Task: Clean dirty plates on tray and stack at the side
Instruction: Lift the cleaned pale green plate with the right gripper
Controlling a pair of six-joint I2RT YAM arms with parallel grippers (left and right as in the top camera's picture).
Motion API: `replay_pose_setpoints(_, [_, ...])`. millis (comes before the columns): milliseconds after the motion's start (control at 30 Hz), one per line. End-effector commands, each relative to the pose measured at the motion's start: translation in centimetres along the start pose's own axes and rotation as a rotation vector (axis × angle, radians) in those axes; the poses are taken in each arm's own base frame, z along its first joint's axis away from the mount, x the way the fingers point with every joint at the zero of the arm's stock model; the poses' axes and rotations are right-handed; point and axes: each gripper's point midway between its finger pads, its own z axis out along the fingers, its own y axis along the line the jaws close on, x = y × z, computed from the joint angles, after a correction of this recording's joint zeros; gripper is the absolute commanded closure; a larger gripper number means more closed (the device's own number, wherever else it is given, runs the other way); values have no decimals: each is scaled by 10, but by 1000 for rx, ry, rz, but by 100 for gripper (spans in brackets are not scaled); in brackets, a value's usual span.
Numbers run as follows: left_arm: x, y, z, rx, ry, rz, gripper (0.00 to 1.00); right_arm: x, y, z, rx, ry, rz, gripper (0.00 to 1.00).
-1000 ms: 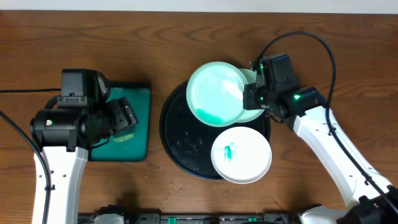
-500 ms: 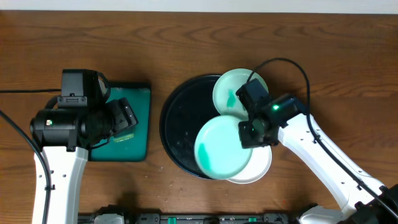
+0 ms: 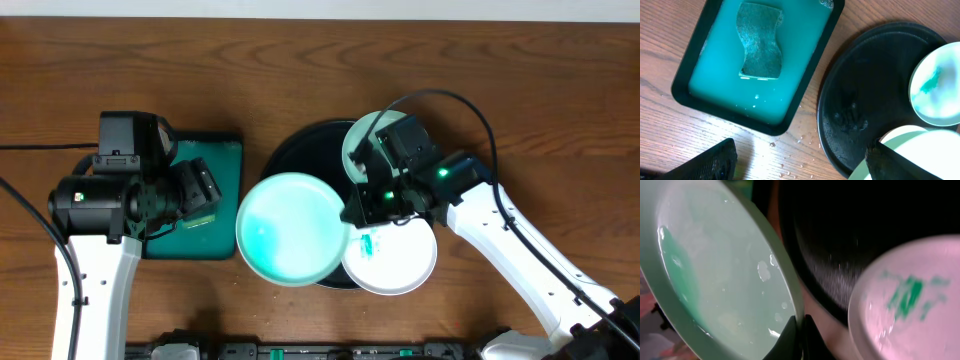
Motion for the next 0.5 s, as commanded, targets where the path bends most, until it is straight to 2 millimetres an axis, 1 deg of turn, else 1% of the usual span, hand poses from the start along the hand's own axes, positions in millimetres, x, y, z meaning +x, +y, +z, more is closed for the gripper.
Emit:
replay_pose_setpoints(0, [-1,-1,-1,0,0,13,17,-22,-8,-6,80,-110,-42,99])
replay_pose_setpoints(133, [0,-1,-1,-2,3,13,17,-58,-28,-16,242,-279,-93,99])
replay_pose_setpoints(200, [0,-1,0,-3,5,13,17,-69,-32,-21,290,-330,-135,99])
replay_pose_setpoints(333, [1,0,2,-4,7,13,17,-86,-34,-38,379,-399,-194,99])
replay_pose_setpoints(467, [0,0,3,-4,7,13,17,-100,-38,-64,521,-458,-255,99])
